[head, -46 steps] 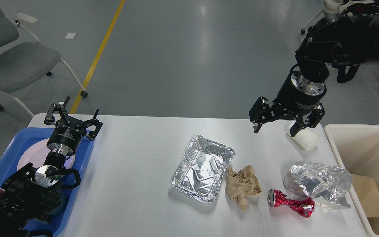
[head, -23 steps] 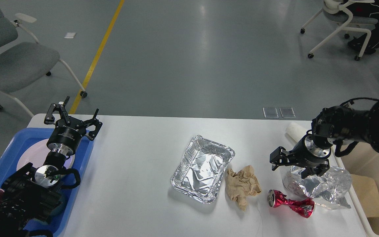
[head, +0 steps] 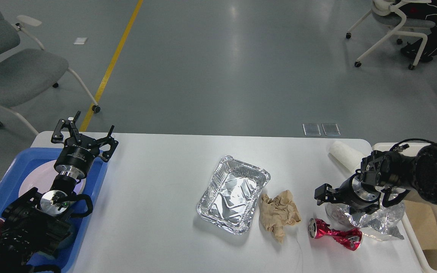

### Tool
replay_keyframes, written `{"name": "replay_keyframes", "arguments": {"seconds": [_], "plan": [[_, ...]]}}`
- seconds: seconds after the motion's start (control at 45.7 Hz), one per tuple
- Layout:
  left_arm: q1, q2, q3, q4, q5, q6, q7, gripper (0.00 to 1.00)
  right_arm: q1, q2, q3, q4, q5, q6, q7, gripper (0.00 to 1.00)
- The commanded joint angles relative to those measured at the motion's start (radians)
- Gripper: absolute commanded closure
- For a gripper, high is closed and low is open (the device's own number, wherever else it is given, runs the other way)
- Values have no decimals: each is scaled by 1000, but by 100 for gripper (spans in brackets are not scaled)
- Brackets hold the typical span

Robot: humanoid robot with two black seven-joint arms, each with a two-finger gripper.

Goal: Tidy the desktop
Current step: 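Lower the right gripper onto the crumpled silver foil, then grasp the crumpled foil and lift it over the white bin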

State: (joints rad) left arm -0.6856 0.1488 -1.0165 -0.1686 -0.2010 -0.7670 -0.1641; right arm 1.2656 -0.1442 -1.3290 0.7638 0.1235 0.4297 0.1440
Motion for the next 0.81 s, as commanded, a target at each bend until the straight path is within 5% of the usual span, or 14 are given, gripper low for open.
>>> {"name": "replay_keyframes", "arguments": {"seconds": [0.0,0.131,0.197,0.263,0.788], "plan": [[0,0,-1,0,0,0,0,4,-2,-6,44,5,1,-8,0,14],[0,0,-1,0,0,0,0,4,-5,-17,37,11,1,-20,-1,59],[0,0,-1,0,0,0,0,4,-5,-20,37,11,1,-37,-1,67],[0,0,1,0,0,-1,0,4,-8,-20,28,17,-4,-42,-11,100],[0,0,0,0,0,0,0,4,14,-74,17,31,-12,-132,-159,100]]}}
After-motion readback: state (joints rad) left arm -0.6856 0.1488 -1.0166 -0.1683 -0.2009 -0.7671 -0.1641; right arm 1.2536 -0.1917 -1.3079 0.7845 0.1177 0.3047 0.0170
